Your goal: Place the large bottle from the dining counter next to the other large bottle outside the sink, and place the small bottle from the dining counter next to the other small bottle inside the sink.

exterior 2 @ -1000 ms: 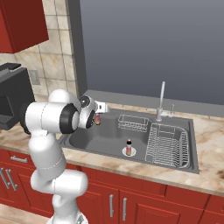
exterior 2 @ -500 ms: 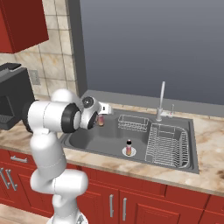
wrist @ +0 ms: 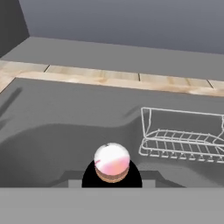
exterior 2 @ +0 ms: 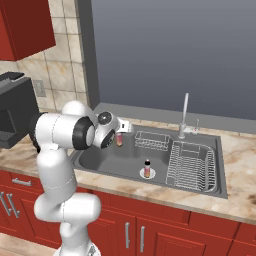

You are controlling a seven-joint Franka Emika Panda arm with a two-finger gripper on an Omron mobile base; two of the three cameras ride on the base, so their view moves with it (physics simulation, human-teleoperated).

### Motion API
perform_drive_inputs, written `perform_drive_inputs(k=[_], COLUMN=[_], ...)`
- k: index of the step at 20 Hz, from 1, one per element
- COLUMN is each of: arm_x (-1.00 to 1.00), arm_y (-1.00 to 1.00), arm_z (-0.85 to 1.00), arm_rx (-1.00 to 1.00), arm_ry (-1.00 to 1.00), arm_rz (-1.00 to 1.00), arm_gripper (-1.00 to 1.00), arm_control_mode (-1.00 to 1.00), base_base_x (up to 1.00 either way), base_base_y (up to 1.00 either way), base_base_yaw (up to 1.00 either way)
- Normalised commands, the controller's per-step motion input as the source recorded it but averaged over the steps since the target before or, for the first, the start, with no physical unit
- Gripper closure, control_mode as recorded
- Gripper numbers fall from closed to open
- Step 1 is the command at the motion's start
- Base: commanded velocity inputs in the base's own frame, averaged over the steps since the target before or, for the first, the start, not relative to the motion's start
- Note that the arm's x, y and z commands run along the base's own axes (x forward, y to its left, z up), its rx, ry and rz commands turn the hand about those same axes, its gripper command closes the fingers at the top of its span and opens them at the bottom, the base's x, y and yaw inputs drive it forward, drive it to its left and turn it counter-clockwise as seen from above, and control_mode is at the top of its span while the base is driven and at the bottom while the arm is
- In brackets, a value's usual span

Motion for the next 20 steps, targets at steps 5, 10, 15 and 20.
perform_drive_inputs(k=[5,10,15,20], arm_x=[0.0,-0.03,-0.14,-0.27], arm_y=[-0.32,-0.22,-0.17,0.0], arm_z=[-0.07,-0.14,-0.25,-0.29], arm_rx=[0.02,0.08,0.07,0.0], arm_ry=[0.0,-0.01,-0.01,-0.01], arm_rz=[0.03,0.07,0.07,0.09], arm_gripper=[1.0,1.0,1.0,1.0], arm_control_mode=[-1.0,-1.0,-1.0,-1.0], base_base_x=[0.0,0.0,0.0,0.0], base_base_y=[0.0,0.0,0.0,0.0], base_base_yaw=[0.0,0.0,0.0,0.0])
